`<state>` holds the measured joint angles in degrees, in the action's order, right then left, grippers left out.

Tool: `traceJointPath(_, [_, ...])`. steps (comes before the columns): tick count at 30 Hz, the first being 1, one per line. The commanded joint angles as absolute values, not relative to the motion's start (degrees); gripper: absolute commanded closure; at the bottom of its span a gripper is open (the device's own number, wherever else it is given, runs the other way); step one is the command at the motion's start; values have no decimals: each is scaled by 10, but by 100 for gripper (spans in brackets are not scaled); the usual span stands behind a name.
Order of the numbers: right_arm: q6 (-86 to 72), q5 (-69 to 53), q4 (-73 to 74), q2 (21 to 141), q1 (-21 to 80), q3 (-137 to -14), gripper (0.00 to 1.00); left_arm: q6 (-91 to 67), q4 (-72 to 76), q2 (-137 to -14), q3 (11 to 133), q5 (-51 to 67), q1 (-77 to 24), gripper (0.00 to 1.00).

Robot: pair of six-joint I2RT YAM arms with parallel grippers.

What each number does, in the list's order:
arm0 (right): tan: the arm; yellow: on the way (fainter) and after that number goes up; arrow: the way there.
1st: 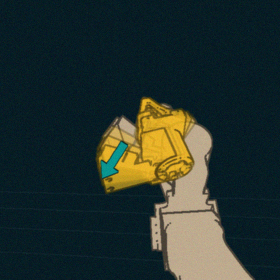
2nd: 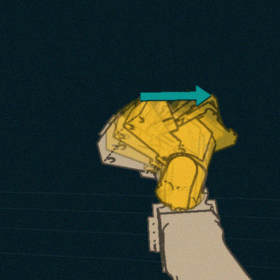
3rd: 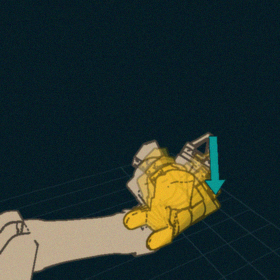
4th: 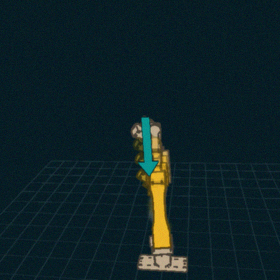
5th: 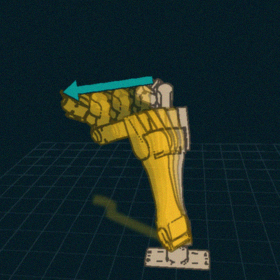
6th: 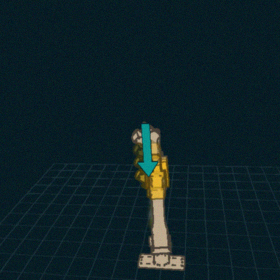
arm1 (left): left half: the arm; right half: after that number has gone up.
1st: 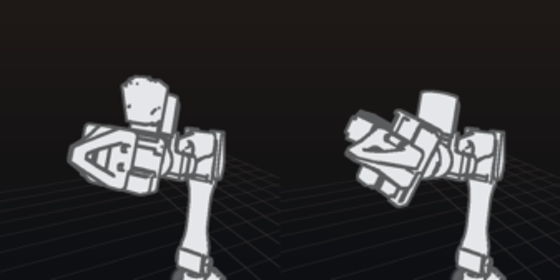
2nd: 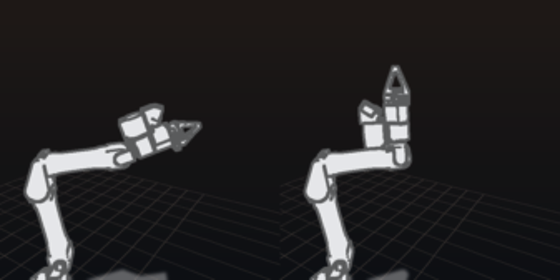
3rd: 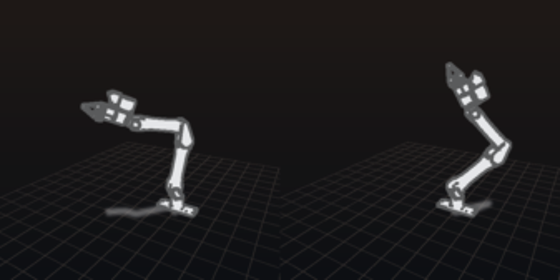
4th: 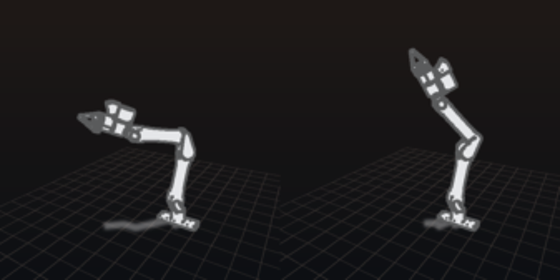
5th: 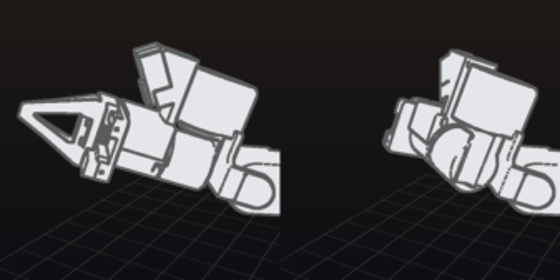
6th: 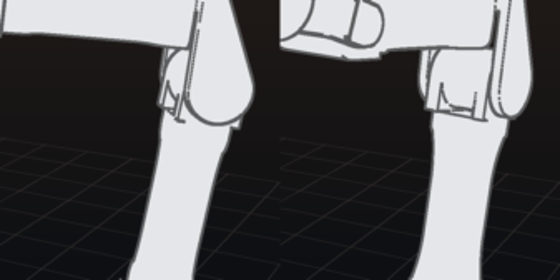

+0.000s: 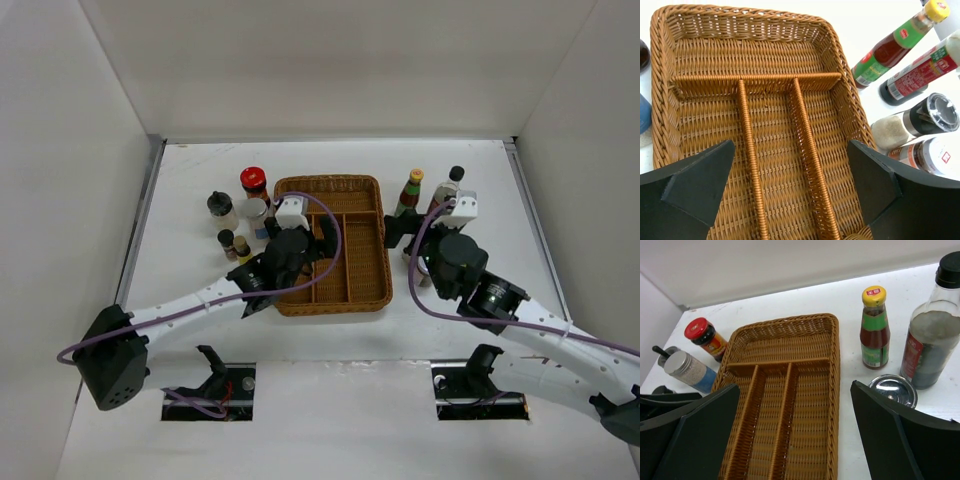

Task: Organize the condiment bottles

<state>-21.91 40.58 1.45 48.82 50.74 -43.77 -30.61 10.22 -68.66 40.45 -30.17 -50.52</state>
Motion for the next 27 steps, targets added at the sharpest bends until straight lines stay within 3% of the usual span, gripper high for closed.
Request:
traceJointPath(1, [-197, 379, 9, 490, 511, -474, 0, -297, 151, -653, 403, -300, -503, 0])
traceJointPath(10, [-197, 323, -25, 515, 495, -469, 0, -259, 248, -642, 363, -327, -494, 0])
traceJointPath(11, [-196, 310, -32, 517, 493, -470, 13, -260, 251, -638, 361, -325, -491, 0])
traceJointPath(12, [-196, 303, -36, 519, 487, -473, 42, -262, 255, -634, 358, -321, -489, 0])
traceJointPath(13, [-197, 304, -34, 525, 480, -478, 63, -264, 257, -629, 353, -312, -487, 0])
traceJointPath(15, [-203, 308, -20, 539, 462, -492, 82, -266, 270, -626, 344, -298, -487, 3])
traceJointPath(16, [-208, 313, -4, 547, 452, -504, 85, -262, 276, -626, 340, -288, -487, 16])
traceJointPath(18, [-217, 325, 29, 566, 435, -529, 87, -255, 278, -625, 339, -274, -486, 56])
traceJointPath(19, [-214, 333, 40, 577, 424, -540, 87, -251, 275, -623, 340, -270, -486, 72])
traceJointPath(20, [-211, 339, 51, 589, 412, -551, 87, -250, 275, -620, 337, -267, -486, 80])
traceJointPath(23, [-202, 347, 69, 605, 368, -573, 82, -250, 286, -606, 320, -276, -485, 86])
traceJointPath(27, [-206, 299, 106, 645, 310, -611, 65, -257, 299, -602, 303, -284, -469, 86])
